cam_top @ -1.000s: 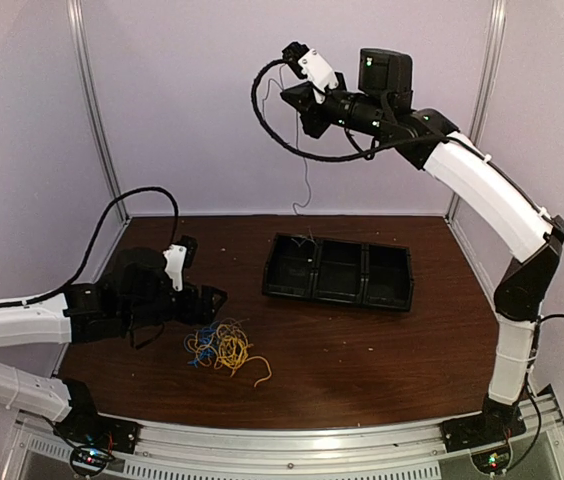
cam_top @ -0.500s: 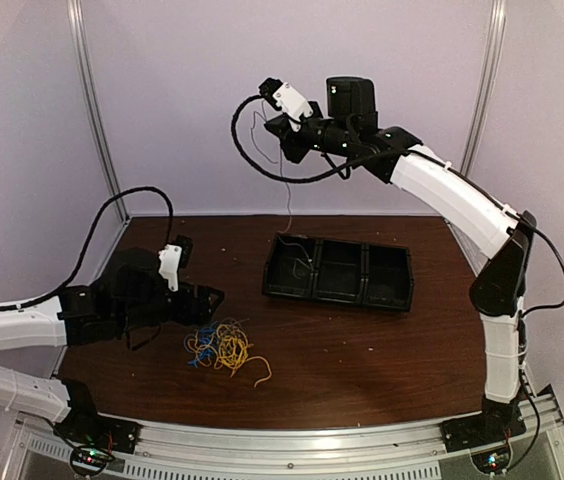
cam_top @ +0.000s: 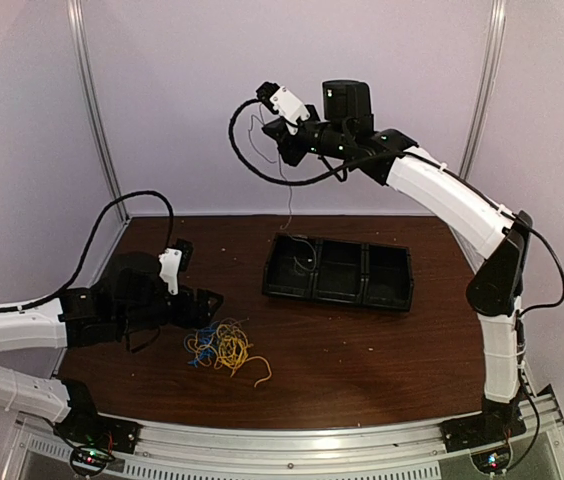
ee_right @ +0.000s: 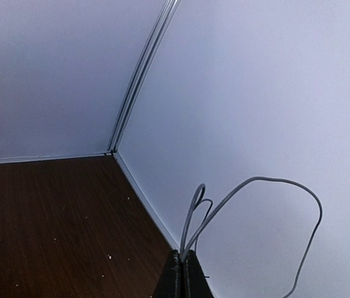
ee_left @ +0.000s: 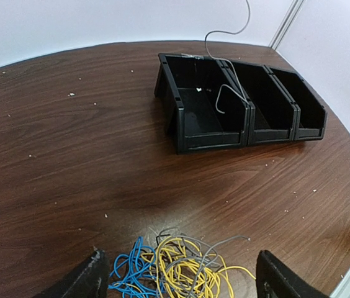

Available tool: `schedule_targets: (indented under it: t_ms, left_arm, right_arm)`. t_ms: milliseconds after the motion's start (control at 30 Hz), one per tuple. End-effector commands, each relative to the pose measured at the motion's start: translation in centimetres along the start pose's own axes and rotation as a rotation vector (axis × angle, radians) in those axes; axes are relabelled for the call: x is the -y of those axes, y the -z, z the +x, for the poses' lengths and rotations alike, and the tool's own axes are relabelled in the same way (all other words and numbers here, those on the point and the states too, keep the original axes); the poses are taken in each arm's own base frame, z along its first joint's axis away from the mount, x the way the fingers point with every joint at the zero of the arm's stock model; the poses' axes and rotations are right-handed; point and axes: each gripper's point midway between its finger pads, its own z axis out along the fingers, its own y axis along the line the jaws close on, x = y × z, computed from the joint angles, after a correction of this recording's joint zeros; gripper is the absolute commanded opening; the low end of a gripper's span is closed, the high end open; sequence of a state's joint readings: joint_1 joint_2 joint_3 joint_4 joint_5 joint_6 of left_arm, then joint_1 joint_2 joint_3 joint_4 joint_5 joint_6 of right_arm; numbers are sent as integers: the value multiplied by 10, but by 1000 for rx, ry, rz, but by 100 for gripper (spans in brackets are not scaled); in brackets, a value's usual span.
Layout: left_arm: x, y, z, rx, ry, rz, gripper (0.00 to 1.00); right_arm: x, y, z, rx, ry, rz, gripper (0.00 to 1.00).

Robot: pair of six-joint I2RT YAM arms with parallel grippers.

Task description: Untangle the cables

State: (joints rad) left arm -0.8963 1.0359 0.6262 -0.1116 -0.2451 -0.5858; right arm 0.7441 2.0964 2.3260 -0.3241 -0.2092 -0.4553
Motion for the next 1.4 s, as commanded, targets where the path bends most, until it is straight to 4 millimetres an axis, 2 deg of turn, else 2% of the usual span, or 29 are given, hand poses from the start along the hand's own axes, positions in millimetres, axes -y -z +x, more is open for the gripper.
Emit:
schedule_targets:
  t_ms: [0,333,500,700,833,1000,1167,1367]
  left_arm:
    - [1,0,-6,26,16,7,83]
    - [0,0,-5,23,17,6,83]
    - [0,1,-6,27,16,5,83]
    - [0,1,-4,24,17,5,83]
    - [0,0,-2,16,20,9,83]
    - [-1,0,3,7,25,13,83]
    - [-5,1,7,9,25,4,83]
    - [-3,-2,7,14,24,10,83]
  right_arm:
    - [3,10,-24,58,-18,-9,0]
    - [7,23,-62,150,14,10,0]
    - [7,22,-68,163,25,19,0]
    - [3,16,-63,156,32,21,0]
    - [-1,6,-44,110,35,17,0]
    - [-13,-8,13,-16,3,-43,0]
    - [-16,3,52,-65,-39,-68,0]
    - [-19,12,74,-107,-83,-88,0]
